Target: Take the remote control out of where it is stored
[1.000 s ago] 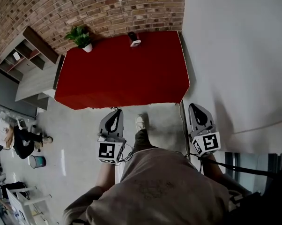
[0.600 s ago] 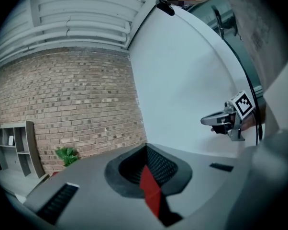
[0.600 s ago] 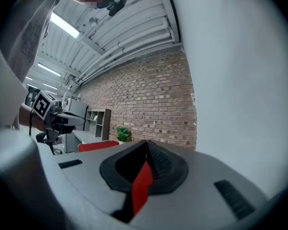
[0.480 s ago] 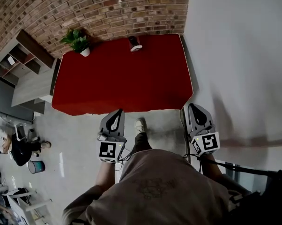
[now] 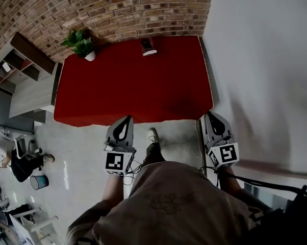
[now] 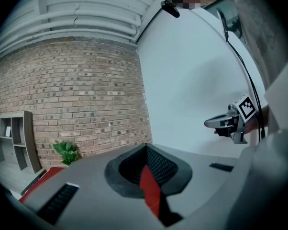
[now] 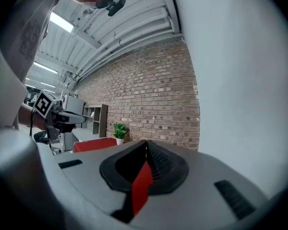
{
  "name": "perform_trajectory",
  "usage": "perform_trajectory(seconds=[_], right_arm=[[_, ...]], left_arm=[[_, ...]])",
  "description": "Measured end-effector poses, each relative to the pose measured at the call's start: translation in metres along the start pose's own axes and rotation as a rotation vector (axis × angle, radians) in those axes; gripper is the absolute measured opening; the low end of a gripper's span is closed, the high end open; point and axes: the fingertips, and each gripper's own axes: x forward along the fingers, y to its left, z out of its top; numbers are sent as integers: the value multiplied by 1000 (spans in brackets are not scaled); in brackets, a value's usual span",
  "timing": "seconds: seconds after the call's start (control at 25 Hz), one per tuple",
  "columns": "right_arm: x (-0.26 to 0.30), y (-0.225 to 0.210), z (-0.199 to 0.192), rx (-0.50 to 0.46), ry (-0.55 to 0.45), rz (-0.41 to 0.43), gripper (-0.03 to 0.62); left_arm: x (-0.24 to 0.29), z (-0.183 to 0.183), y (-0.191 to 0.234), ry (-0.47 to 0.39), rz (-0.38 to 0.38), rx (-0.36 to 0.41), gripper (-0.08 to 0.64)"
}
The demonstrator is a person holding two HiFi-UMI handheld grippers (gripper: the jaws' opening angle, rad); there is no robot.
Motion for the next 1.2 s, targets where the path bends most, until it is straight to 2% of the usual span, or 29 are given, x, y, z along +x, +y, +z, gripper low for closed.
perform_trajectory(seconds=[0.48,0.88,1.04,1.2], right_arm=[[84,-7,8,31,45,-29,14],[144,5,8,20,83,-41,14],[168,4,3,43,92,-57,14],[193,5,-3,-29,89,-79,14]], left_arm=[[69,-2,59,16,-43,-31,11],[98,-6,115,14,-59,-52,11],[110,-6,132,11,-66,-54,11],[119,-13,152,4,-67,-91,11]])
